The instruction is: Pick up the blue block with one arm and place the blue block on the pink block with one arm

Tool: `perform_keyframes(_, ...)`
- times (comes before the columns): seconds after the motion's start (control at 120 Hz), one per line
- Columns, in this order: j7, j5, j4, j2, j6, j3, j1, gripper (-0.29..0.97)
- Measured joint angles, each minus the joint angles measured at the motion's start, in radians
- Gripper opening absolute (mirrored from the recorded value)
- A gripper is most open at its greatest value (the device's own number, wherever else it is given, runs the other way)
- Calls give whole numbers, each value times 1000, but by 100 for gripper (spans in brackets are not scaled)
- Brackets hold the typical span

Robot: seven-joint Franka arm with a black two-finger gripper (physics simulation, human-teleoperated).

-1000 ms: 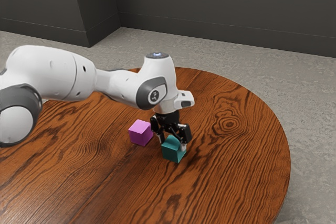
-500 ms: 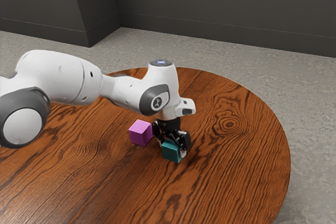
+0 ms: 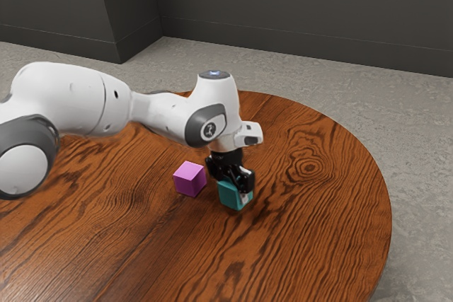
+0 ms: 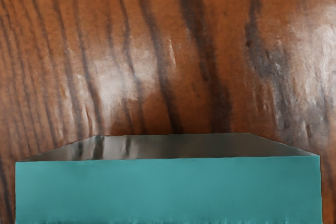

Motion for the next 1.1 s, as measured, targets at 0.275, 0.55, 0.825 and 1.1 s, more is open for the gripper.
perform_keyframes(0.275, -5, 39, -139, -188, 1, 44, 107, 35)
perform_keyframes(0.55, -9, 69, -149, -204, 1, 44, 163, 35)
perform_keyframes(0.825, -6, 74, -99, -152, 1, 43, 174, 35)
perform_keyframes(1.1, -1, 75, -92, -138, 1, 43, 175, 35)
